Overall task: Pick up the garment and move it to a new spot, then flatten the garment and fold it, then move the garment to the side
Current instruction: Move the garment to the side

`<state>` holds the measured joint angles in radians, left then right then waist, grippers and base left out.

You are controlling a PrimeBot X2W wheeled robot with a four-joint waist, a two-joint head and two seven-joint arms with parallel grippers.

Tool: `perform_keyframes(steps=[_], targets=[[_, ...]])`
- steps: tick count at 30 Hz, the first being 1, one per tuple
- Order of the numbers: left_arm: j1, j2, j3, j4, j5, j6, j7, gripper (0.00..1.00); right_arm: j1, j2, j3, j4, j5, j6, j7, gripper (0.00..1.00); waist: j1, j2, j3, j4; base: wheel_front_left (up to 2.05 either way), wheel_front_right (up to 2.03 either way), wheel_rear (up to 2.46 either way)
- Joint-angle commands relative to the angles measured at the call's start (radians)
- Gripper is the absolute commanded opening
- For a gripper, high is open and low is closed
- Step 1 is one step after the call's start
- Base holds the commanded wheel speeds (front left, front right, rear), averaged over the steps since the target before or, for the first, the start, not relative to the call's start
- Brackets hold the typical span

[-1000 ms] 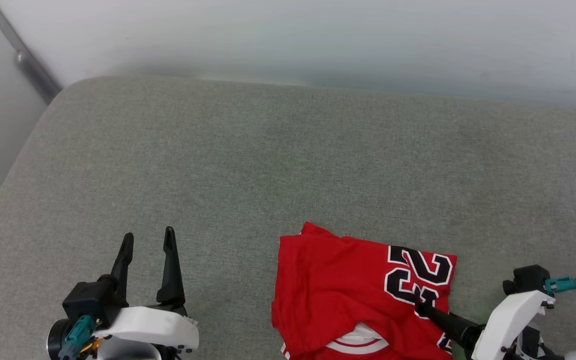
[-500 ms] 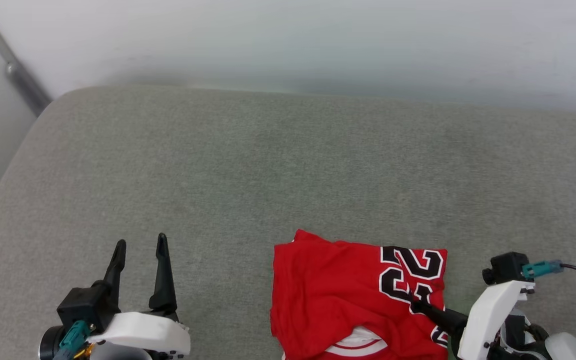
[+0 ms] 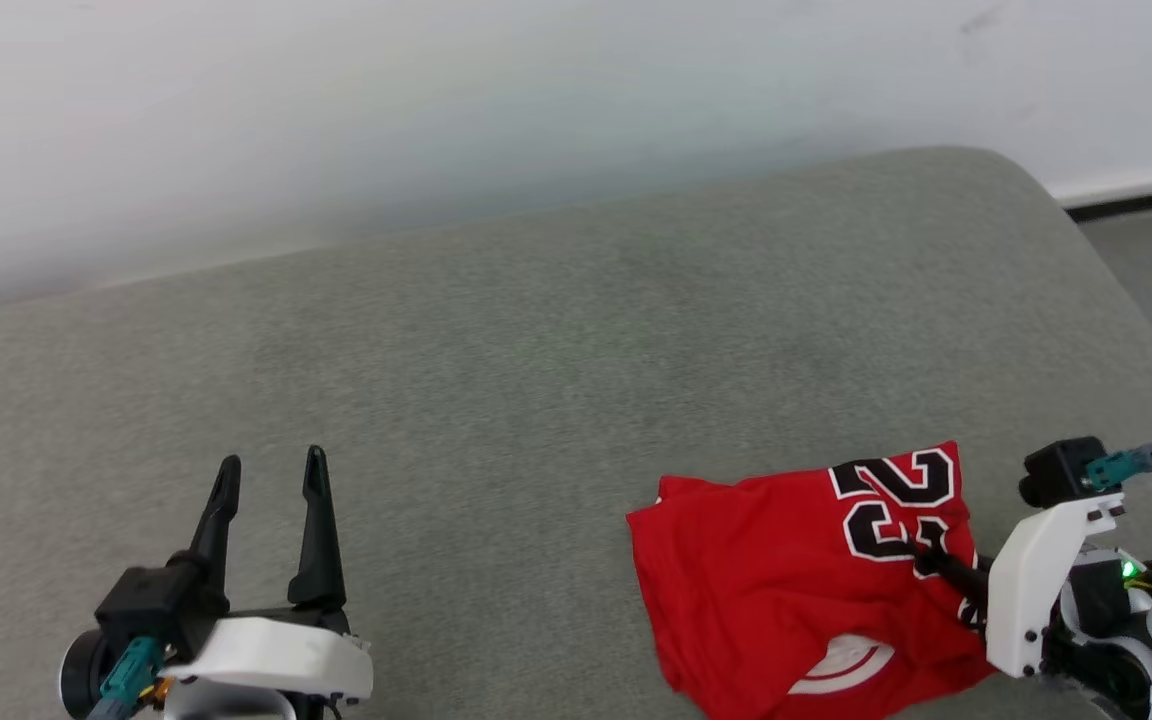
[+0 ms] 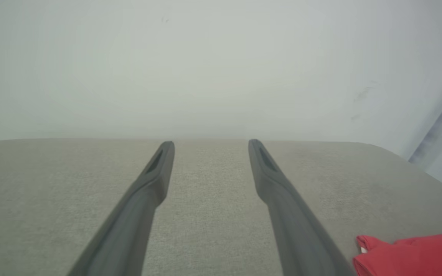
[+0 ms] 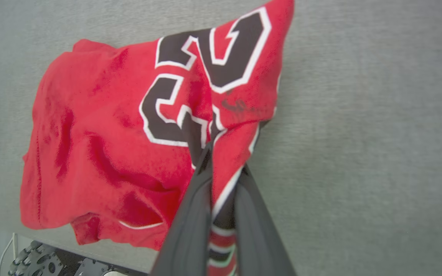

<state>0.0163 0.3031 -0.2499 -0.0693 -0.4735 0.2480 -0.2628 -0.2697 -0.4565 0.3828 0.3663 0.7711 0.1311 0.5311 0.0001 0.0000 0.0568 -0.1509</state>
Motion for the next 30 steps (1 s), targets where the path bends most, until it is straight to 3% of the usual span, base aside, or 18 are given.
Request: perform_keyframes(steps=[1, 7, 11, 22, 28, 29, 30], targets=[[-0.023, 0.0, -0.001, -0.009, 0.009, 0.0, -0.002, 1.0, -0.033, -0.008, -0.005, 0.012, -0.014, -0.001, -0.021, 0.0, -0.0001, 0.0, 0.049, -0.128, 0.0, 0.0, 0.0], [-0.11, 0.026, -0.024, -0.041, 0.053, -0.006, 0.02, 1.0, -0.159, -0.005, -0.039, 0.092, -0.062, -0.001, -0.144, 0.0, -0.0001, 0.0, 0.179, -0.24, 0.0, 0.0, 0.0], [-0.2, 0.047, -0.046, -0.074, 0.089, -0.02, 0.054, 1.0, -0.274, 0.003, -0.084, 0.183, -0.091, -0.001, -0.258, 0.0, -0.0001, 0.0, 0.288, -0.267, 0.0, 0.0, 0.0], [-0.412, 0.085, -0.094, -0.129, 0.157, -0.065, 0.14, 1.0, -0.515, -0.08, -0.181, 0.47, -0.102, -0.001, -0.489, 0.0, -0.0001, 0.0, 0.496, -0.216, 0.0, 0.0, 0.0], [-0.459, 0.086, -0.1, -0.13, 0.166, -0.072, 0.143, 1.0, -0.564, -0.073, -0.164, 0.588, -0.098, -0.001, -0.574, 0.0, -0.0001, 0.0, 0.532, -0.182, 0.0, 0.0, 0.0], [-0.46, 0.086, -0.102, -0.127, 0.165, -0.073, 0.142, 1.0, -0.569, -0.069, -0.163, 0.613, -0.105, -0.001, -0.591, 0.18, -0.0001, 0.0, 0.532, -0.179, 0.0, 0.0, 0.0], [-0.461, 0.084, -0.104, -0.124, 0.164, -0.073, 0.14, 1.0, -0.576, -0.067, -0.162, 0.636, -0.11, -0.001, -0.607, 1.0, -0.0001, 0.0, 0.53, -0.175, 0.0, 0.0, 0.0]])
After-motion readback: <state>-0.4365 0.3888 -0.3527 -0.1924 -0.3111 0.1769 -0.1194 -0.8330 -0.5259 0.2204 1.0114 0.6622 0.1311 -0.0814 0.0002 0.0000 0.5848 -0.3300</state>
